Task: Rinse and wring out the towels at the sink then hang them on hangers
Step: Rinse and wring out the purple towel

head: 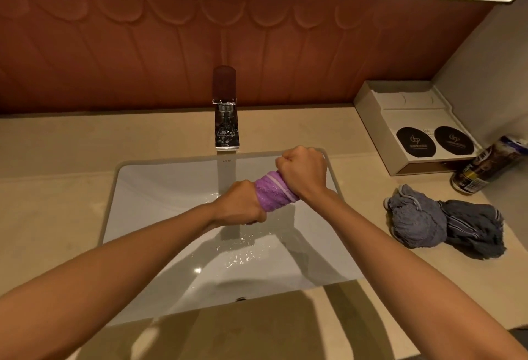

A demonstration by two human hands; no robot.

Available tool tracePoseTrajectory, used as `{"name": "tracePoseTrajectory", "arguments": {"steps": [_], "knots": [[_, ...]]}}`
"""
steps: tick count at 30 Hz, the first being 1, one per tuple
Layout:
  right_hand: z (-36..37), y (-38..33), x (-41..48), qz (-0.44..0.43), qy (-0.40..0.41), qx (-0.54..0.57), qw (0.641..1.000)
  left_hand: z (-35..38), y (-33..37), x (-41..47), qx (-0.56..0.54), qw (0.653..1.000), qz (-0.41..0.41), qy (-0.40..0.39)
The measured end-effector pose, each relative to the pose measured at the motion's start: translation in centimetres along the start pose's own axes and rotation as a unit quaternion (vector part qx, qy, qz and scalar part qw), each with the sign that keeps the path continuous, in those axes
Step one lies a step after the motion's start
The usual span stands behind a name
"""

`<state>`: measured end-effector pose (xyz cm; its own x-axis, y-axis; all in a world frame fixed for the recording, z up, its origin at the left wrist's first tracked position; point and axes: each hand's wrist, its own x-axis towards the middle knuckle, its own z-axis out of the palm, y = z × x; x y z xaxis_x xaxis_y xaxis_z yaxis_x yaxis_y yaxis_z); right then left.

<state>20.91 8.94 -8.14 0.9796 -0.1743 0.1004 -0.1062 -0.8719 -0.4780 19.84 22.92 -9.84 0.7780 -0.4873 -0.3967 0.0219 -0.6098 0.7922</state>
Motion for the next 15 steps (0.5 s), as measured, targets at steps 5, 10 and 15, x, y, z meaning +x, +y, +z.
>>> {"name": "tracePoseTrajectory", "arguments": {"steps": [5, 10, 15], "knots": [[-1.4, 0.1, 1.6, -0.054, -0.040, 0.086, 0.994, 0.3, 1.2, -1.0, -0.157, 0.986, -0.044, -0.028], [-1.1, 1.1, 3.6, 0.055, -0.077, 0.440, 0.893, 0.4, 2.5, -0.6, -0.283, 0.958, -0.050, -0.008], [0.8, 2.1, 2.5, 0.202, -0.099, 0.703, 0.675, 0.5, 3.8, -0.7, -0.373, 0.927, -0.014, -0.037]]}}
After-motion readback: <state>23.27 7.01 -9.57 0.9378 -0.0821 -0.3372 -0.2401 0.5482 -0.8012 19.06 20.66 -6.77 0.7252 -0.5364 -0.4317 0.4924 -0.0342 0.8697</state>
